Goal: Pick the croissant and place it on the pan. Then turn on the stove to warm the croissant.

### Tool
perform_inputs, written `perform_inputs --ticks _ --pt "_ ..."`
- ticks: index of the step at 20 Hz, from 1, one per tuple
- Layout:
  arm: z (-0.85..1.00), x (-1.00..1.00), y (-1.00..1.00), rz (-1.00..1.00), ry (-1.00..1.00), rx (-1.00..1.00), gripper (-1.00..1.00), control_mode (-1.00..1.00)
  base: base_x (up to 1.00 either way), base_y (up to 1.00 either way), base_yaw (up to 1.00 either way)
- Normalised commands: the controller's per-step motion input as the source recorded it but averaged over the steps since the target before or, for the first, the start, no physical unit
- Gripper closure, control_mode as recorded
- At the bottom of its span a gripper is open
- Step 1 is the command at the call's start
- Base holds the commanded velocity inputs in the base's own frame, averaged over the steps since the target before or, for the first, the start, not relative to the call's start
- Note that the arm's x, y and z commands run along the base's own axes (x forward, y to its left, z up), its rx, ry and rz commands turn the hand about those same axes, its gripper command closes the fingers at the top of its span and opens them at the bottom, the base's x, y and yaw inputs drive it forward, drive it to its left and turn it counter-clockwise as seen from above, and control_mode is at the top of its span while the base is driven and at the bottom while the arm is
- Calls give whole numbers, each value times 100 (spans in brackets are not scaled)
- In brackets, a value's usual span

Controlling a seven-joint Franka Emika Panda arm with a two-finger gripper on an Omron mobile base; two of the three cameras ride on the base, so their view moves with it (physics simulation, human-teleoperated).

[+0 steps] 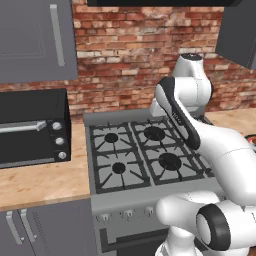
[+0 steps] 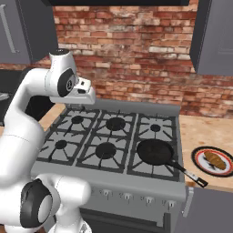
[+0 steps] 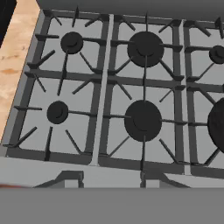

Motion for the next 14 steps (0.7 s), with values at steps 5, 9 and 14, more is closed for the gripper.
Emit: perform_inputs --ticks 5,9,14 --pt "46 -2 -14 0 -4 0 -100 -100 0 0 0" --pt "100 0 -26 0 -7 0 -100 -100 0 0 0" --pt "83 0 -44 0 0 1 -100 -100 0 0 0"
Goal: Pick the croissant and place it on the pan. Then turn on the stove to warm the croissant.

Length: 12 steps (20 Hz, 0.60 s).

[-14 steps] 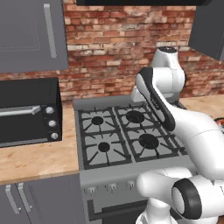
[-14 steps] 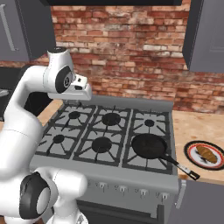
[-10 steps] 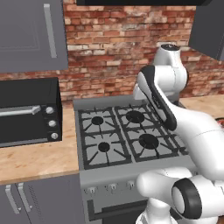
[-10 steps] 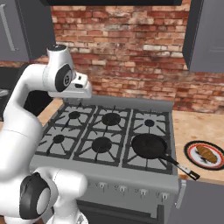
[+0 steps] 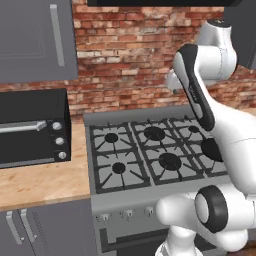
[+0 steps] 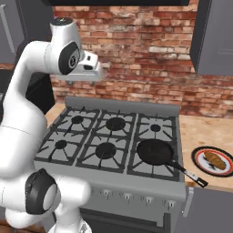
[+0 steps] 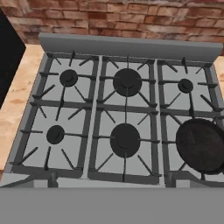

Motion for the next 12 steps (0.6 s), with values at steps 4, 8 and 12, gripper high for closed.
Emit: perform_inputs --ticks 4,8,12 --pt "4 -11 -96 0 10 0 -100 -100 0 0 0" --pt "52 26 -84 -1 11 0 -100 -100 0 0 0" --pt "83 53 -1 0 7 -1 -100 -100 0 0 0"
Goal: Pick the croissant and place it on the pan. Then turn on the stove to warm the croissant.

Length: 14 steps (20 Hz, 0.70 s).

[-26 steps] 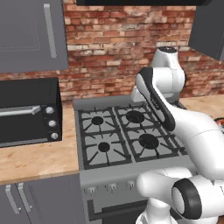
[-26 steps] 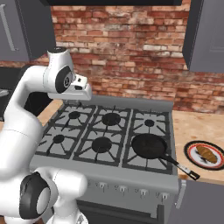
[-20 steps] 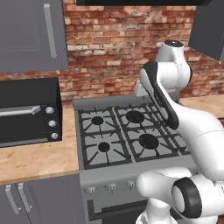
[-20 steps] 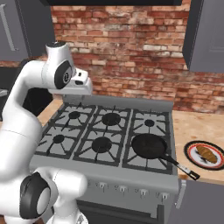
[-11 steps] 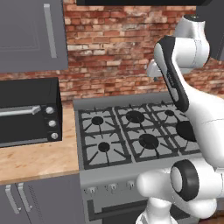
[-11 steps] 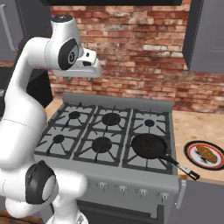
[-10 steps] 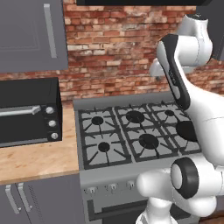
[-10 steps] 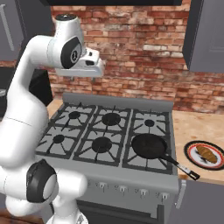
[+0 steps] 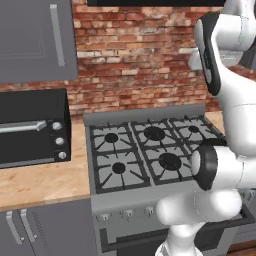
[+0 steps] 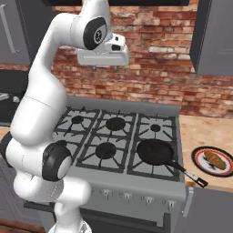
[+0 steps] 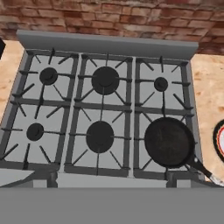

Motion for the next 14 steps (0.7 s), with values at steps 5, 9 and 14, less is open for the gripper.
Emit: perform_inputs --ticks 5,9,14 --pt "49 54 16 0 19 -3 -100 -100 0 0 0" --pt "11 21 3 1 32 -3 -100 -100 0 0 0" --pt "-67 -4 -36 11 34 -17 -100 -100 0 0 0"
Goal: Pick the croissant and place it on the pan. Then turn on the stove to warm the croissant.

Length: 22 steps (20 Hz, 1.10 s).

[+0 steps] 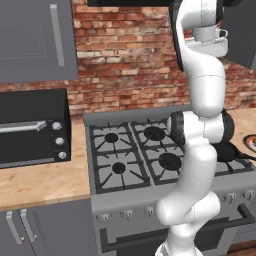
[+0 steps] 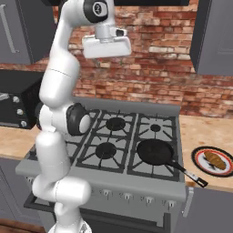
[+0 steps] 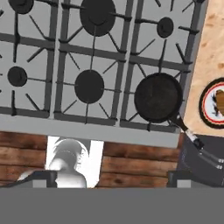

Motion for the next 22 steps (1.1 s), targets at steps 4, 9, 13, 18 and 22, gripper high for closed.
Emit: perform_inputs --ticks 4,9,13,18,22 --pt "-96 -14 -70 15 27 -24 -100 -100 0 0 0" --pt "-100 -45 -64 17 19 -26 -100 -100 0 0 0" --pt "-66 -34 -16 26 -5 -13 -100 -100 0 0 0" --pt "-5 0 1 1 -6 1 -100 -100 0 0 0" --pt "-77 -29 1 8 -46 0 -100 -100 0 0 0"
